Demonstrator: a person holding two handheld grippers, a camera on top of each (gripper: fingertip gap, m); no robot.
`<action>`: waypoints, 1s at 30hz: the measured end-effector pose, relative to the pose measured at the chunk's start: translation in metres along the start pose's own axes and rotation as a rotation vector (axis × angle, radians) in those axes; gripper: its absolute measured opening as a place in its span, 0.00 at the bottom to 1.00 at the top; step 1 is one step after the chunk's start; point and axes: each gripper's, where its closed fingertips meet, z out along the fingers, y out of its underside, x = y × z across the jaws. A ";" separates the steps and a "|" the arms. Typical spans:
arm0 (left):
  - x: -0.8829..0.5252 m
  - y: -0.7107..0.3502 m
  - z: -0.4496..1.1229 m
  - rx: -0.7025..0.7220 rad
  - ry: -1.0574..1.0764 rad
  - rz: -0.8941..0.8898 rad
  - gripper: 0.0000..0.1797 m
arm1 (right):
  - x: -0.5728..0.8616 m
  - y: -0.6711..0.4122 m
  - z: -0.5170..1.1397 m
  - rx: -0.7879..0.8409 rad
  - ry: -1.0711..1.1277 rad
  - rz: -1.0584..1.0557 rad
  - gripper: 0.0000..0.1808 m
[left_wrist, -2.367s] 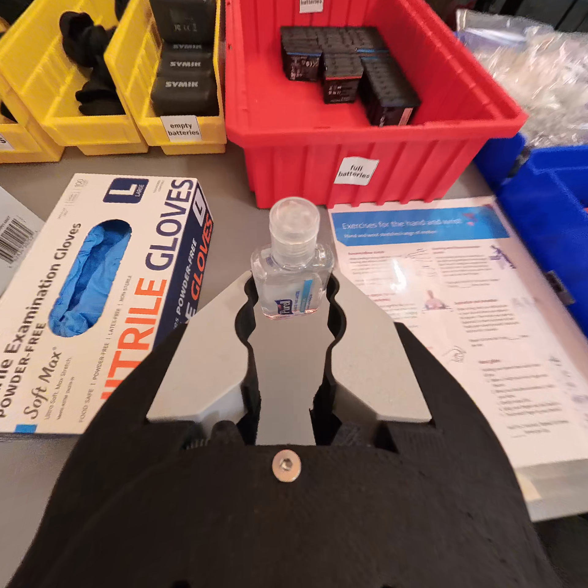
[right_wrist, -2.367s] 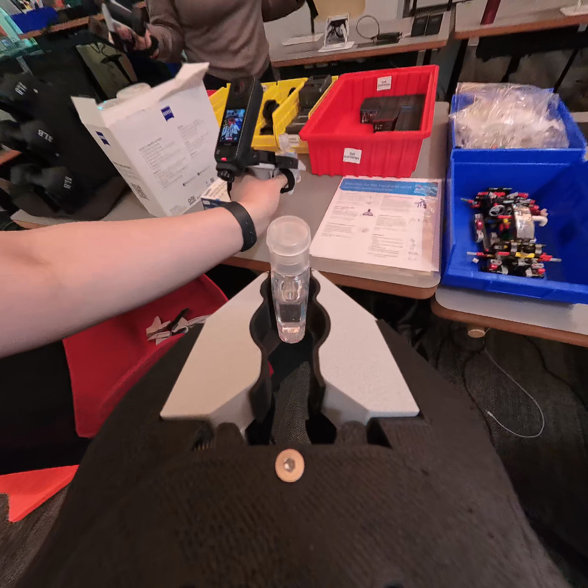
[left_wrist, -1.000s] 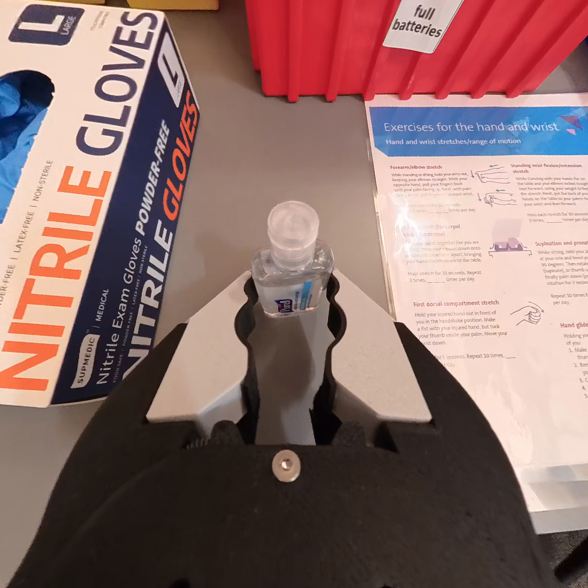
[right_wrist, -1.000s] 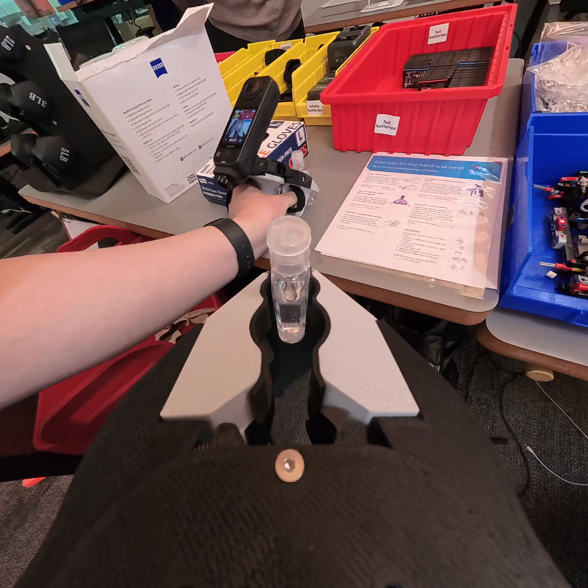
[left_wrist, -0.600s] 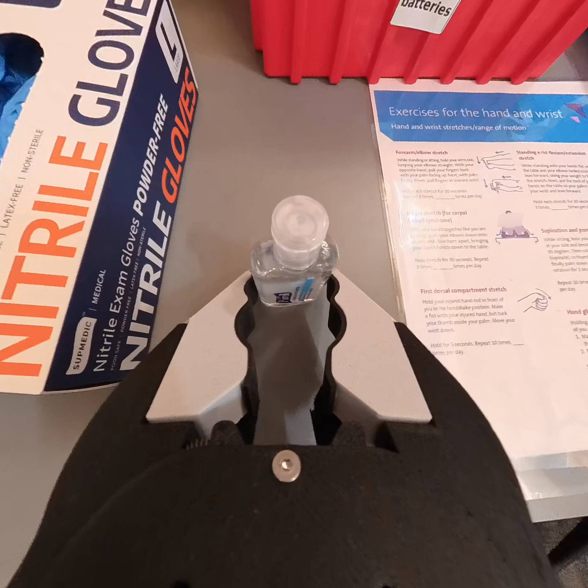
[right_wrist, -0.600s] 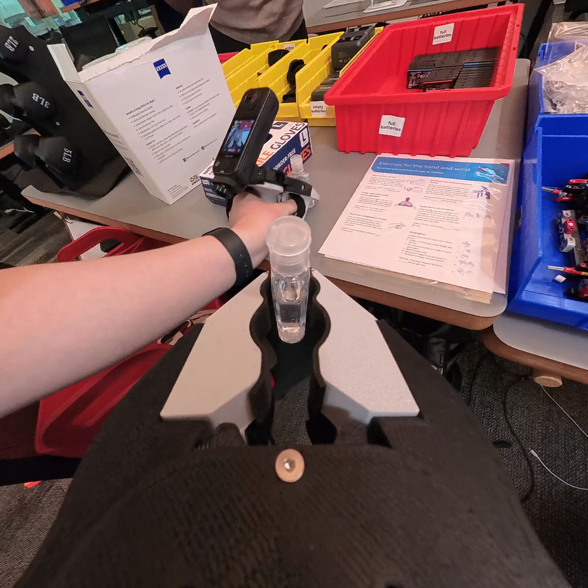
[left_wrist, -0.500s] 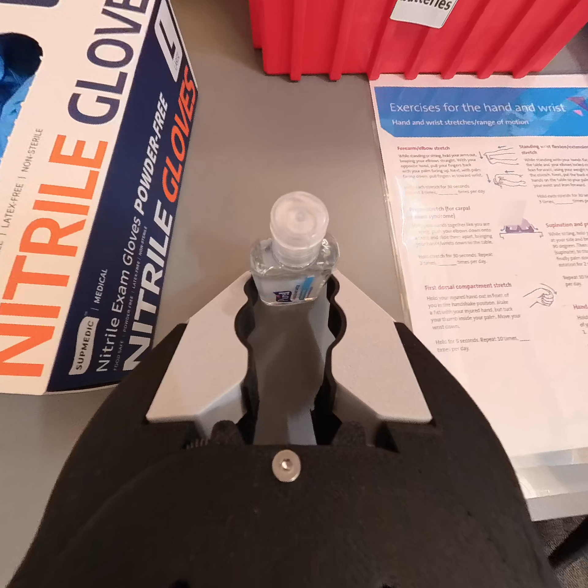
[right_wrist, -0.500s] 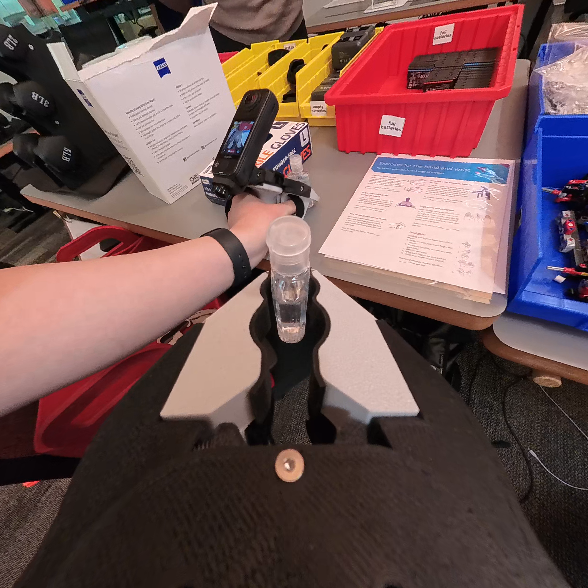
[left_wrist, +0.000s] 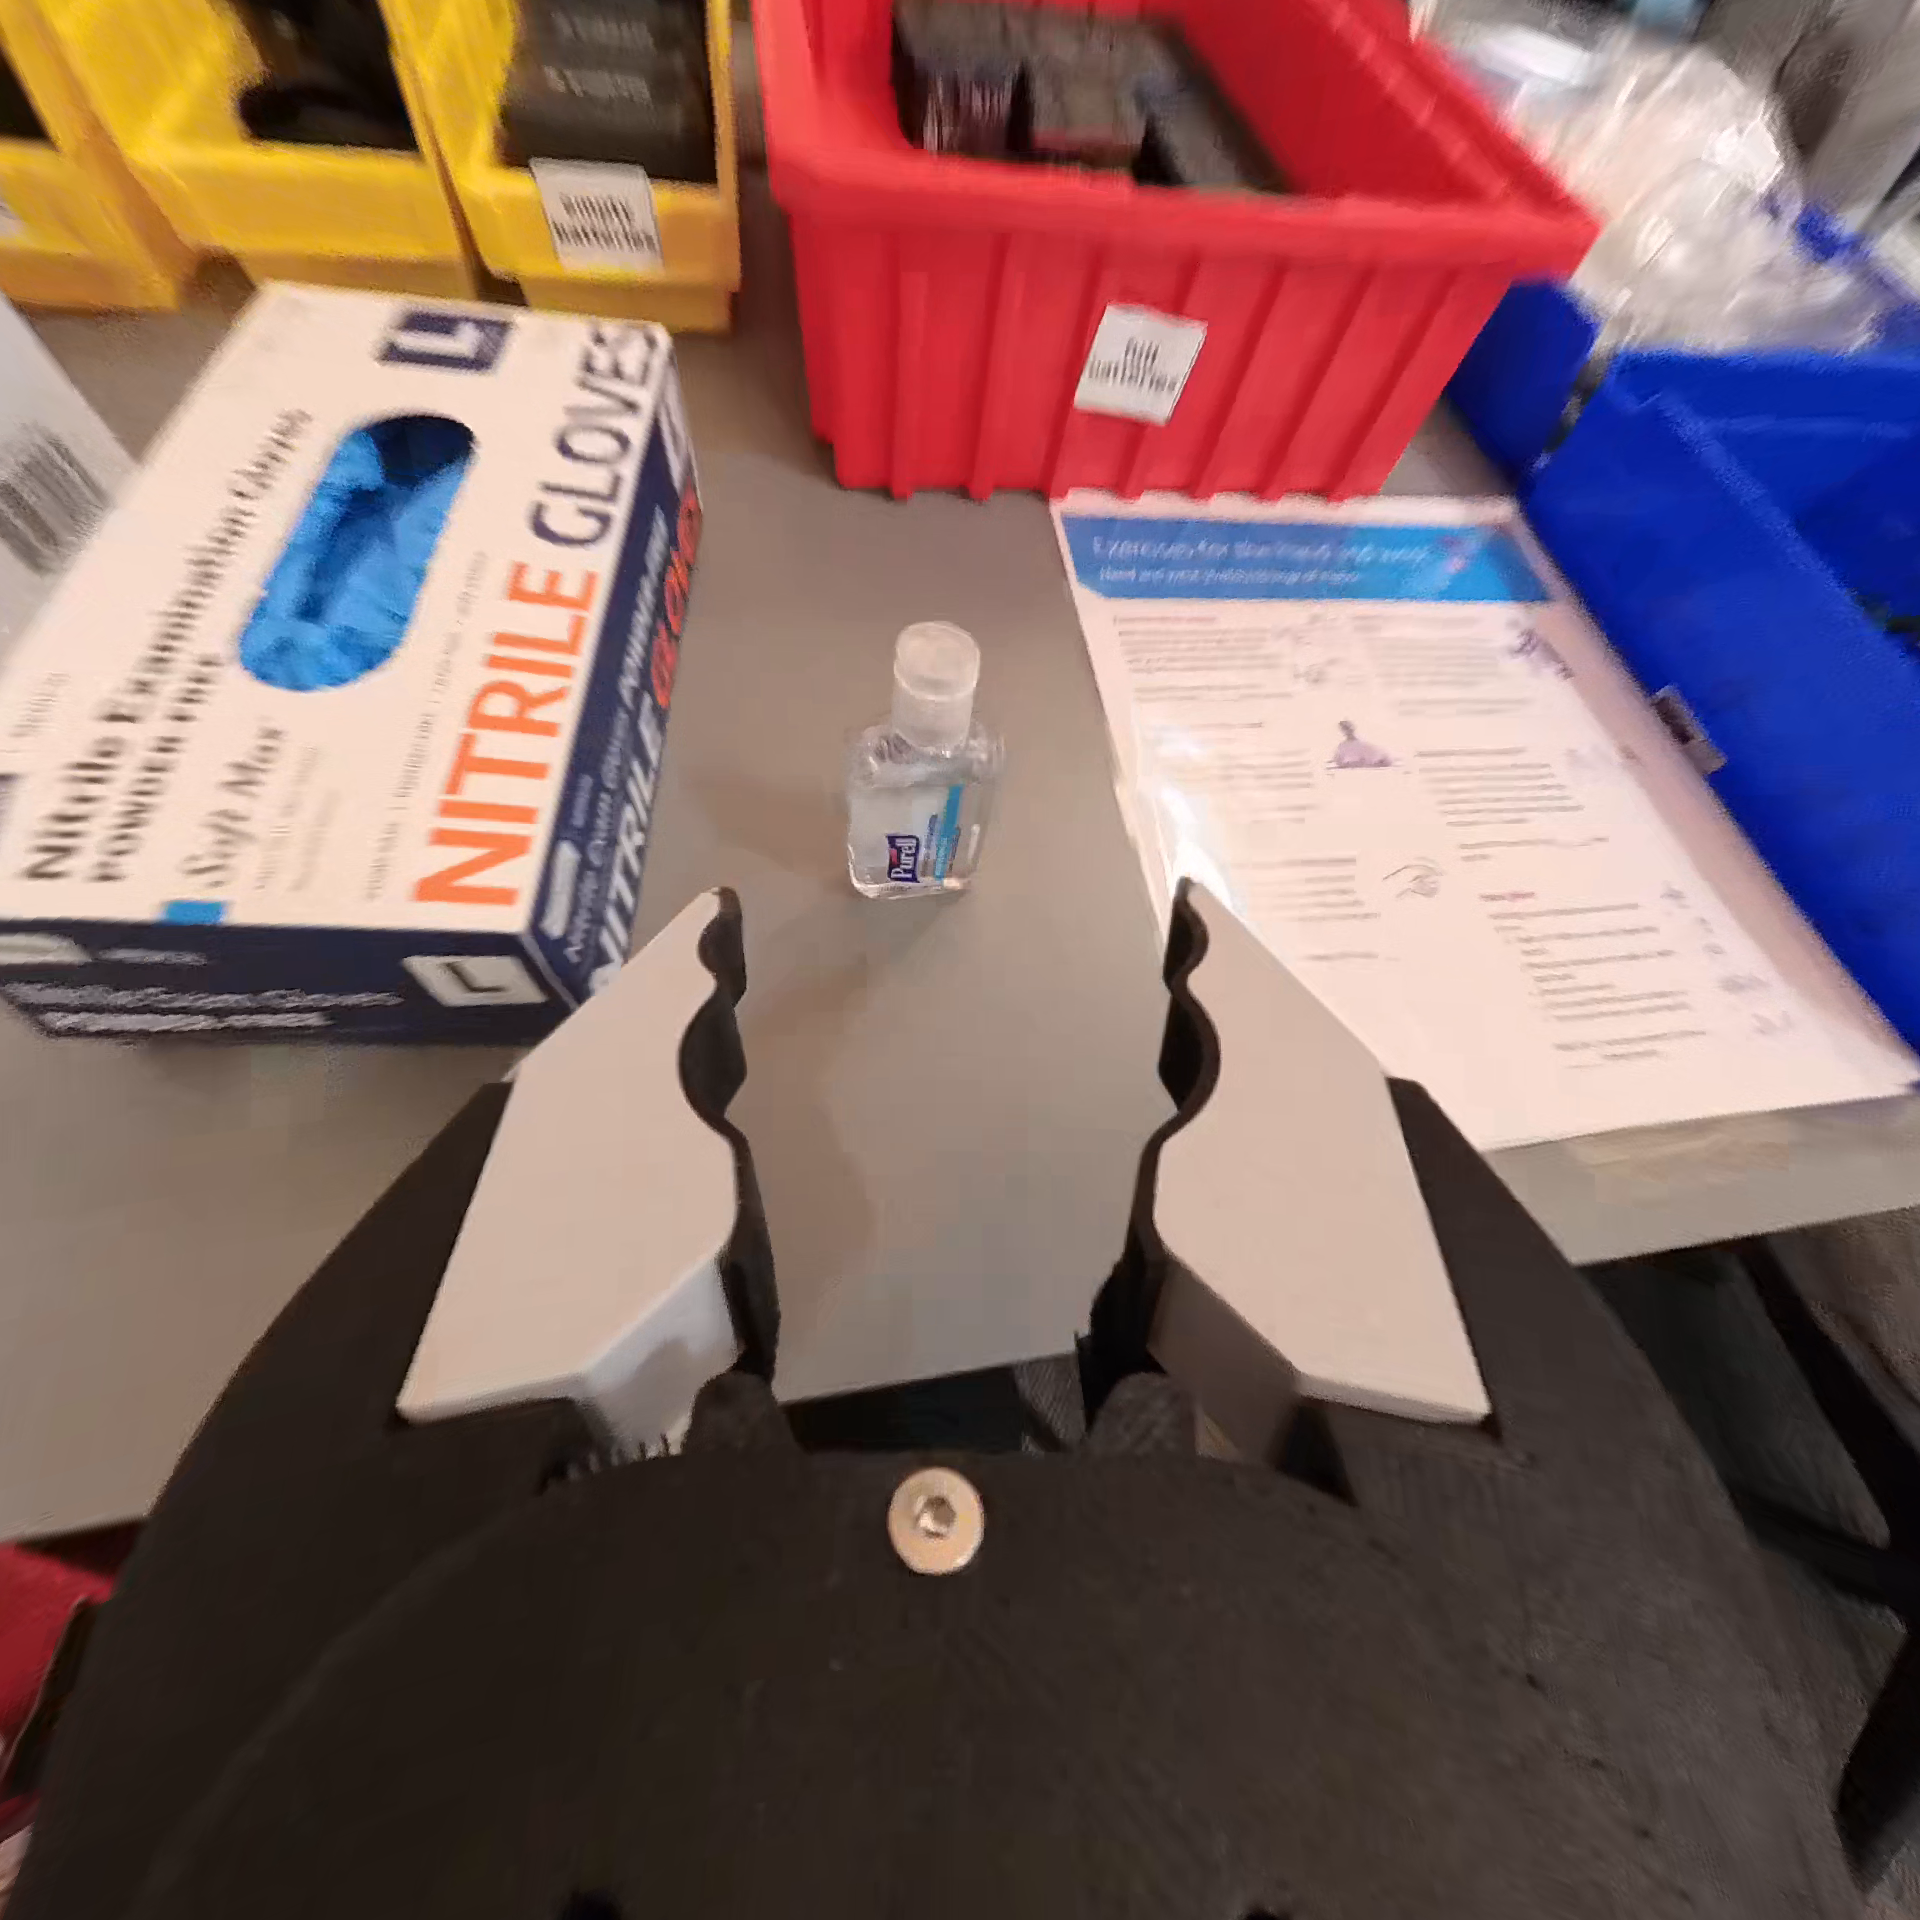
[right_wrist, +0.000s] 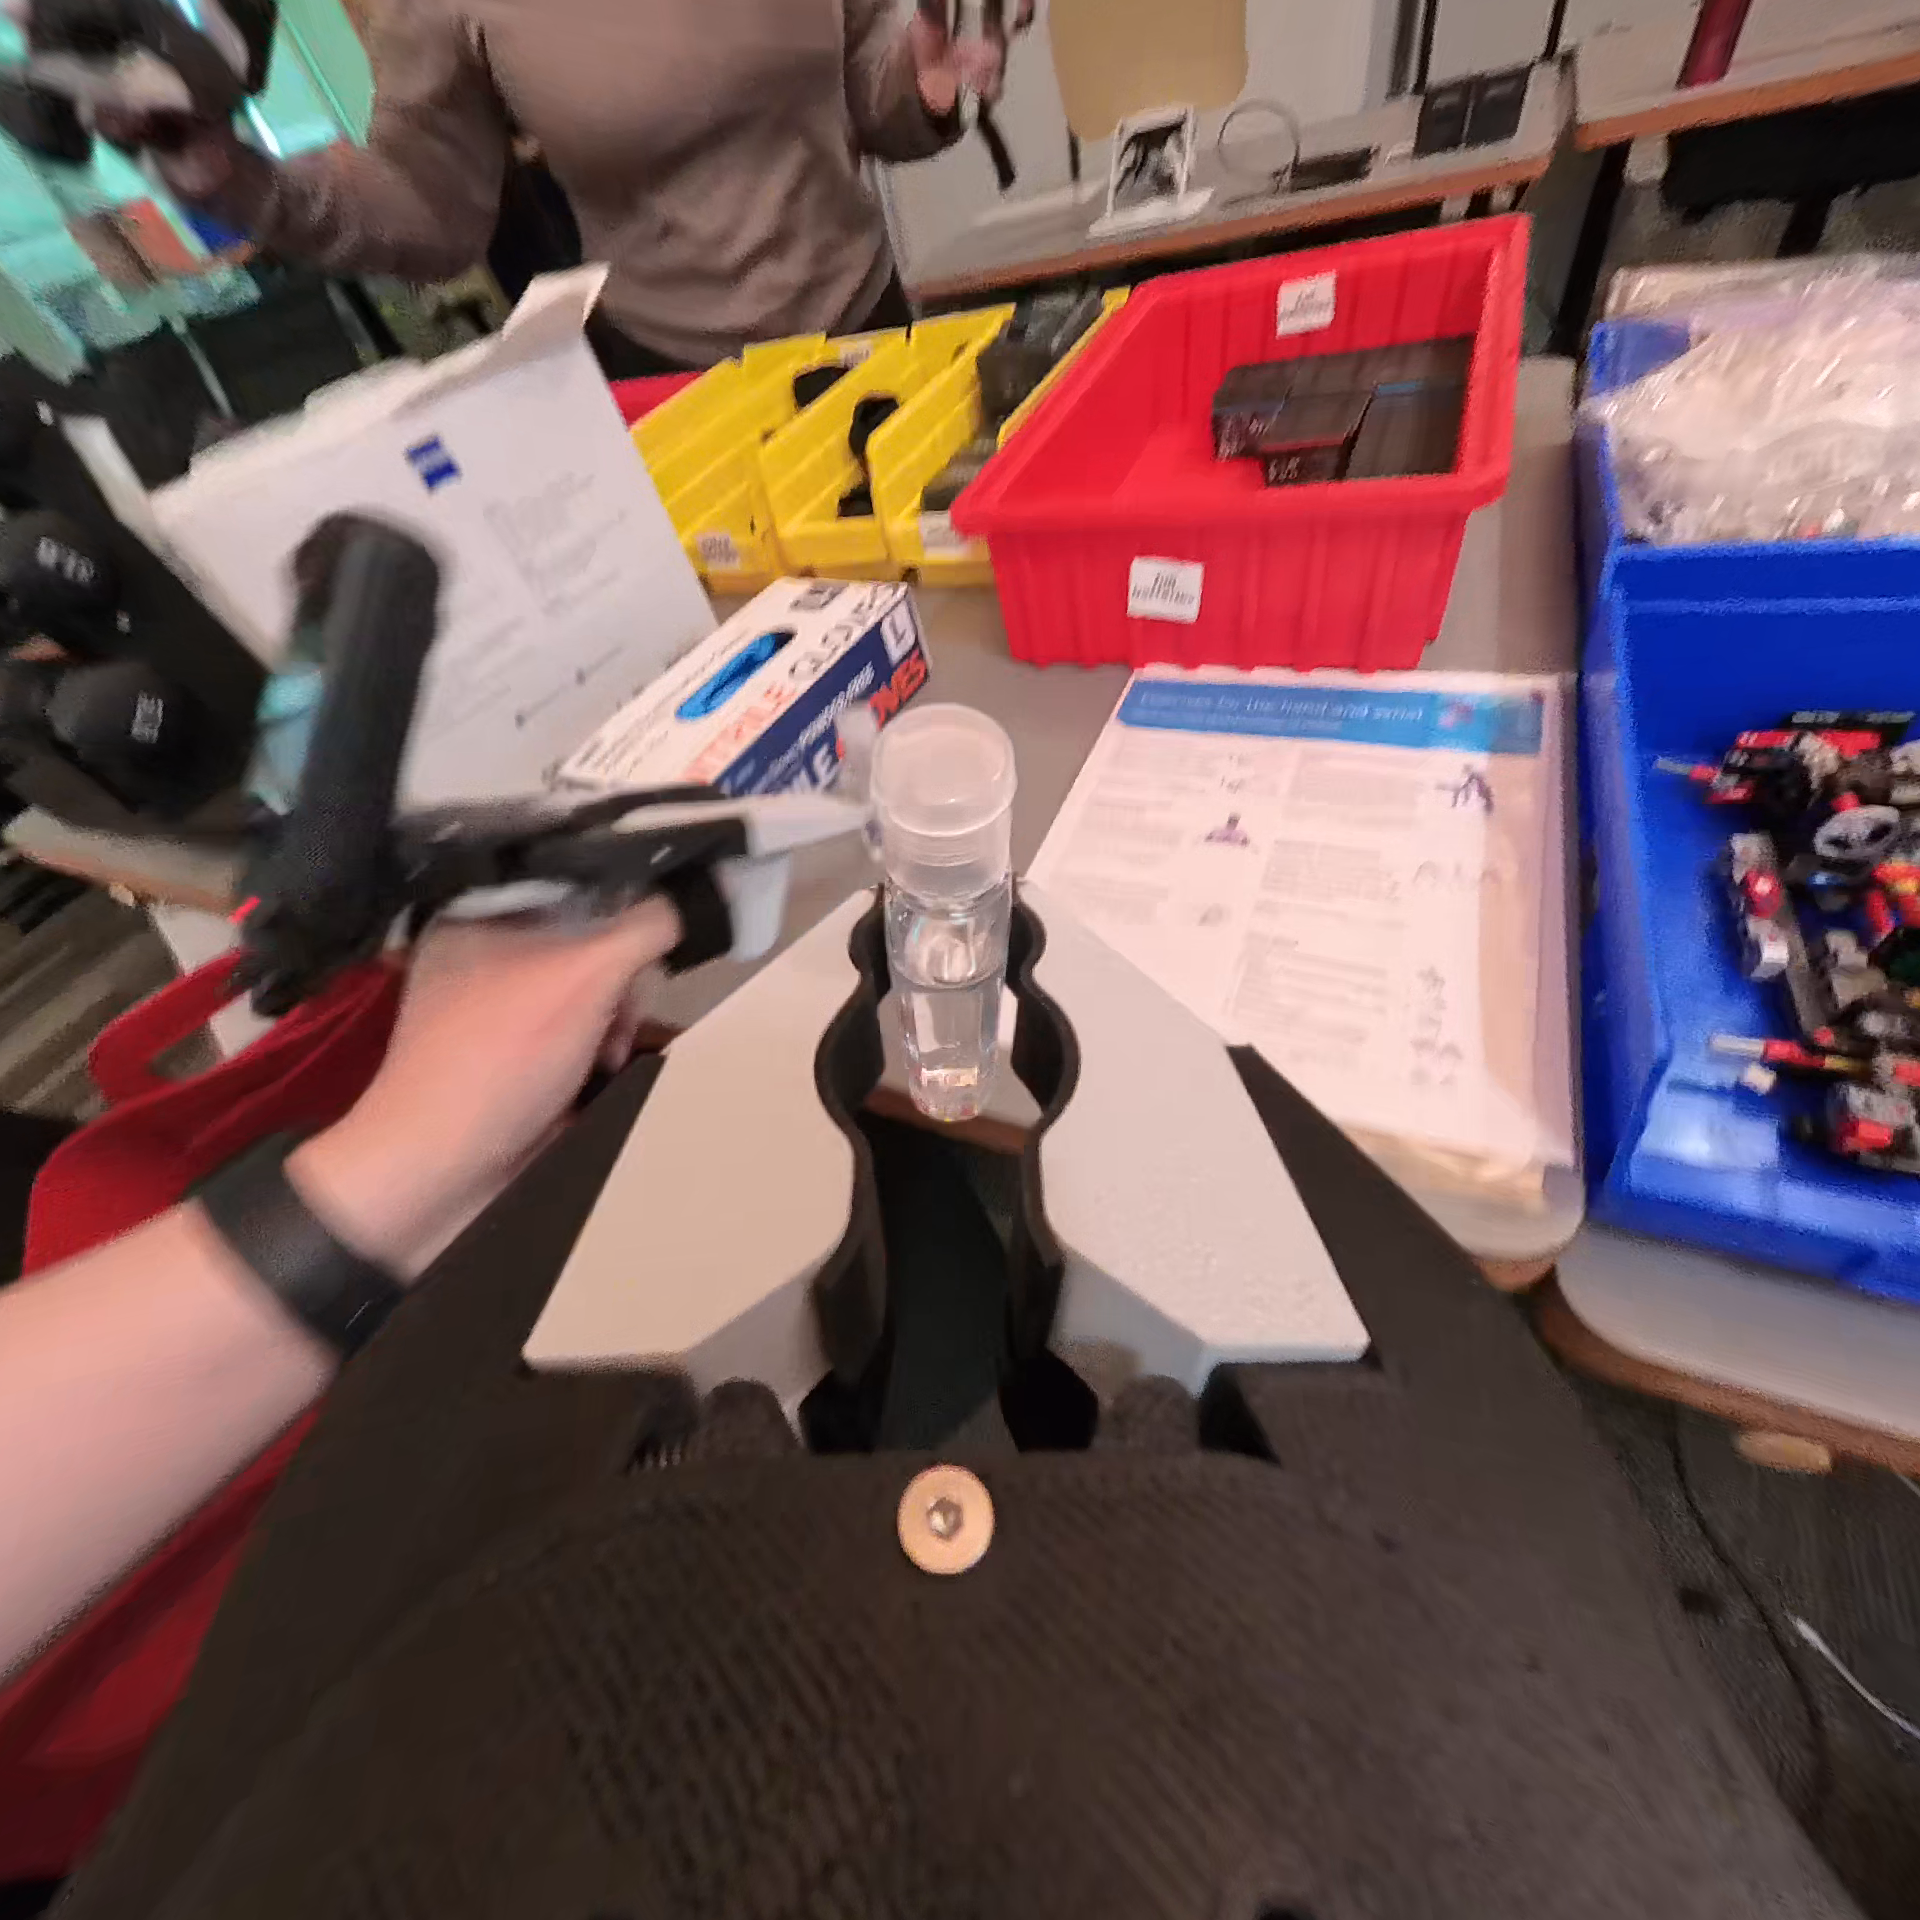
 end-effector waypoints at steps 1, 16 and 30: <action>-0.001 -0.007 -0.013 0.040 0.005 -0.014 0.45 | 0.006 -0.012 0.006 0.034 0.008 0.003 0.10; -0.014 -0.054 -0.172 0.376 0.009 0.113 0.40 | -0.003 -0.200 0.108 0.304 -0.123 -0.275 0.10; -0.029 -0.021 -0.238 0.320 0.100 0.106 0.38 | -0.066 -0.167 0.219 -0.028 -0.687 -0.334 0.10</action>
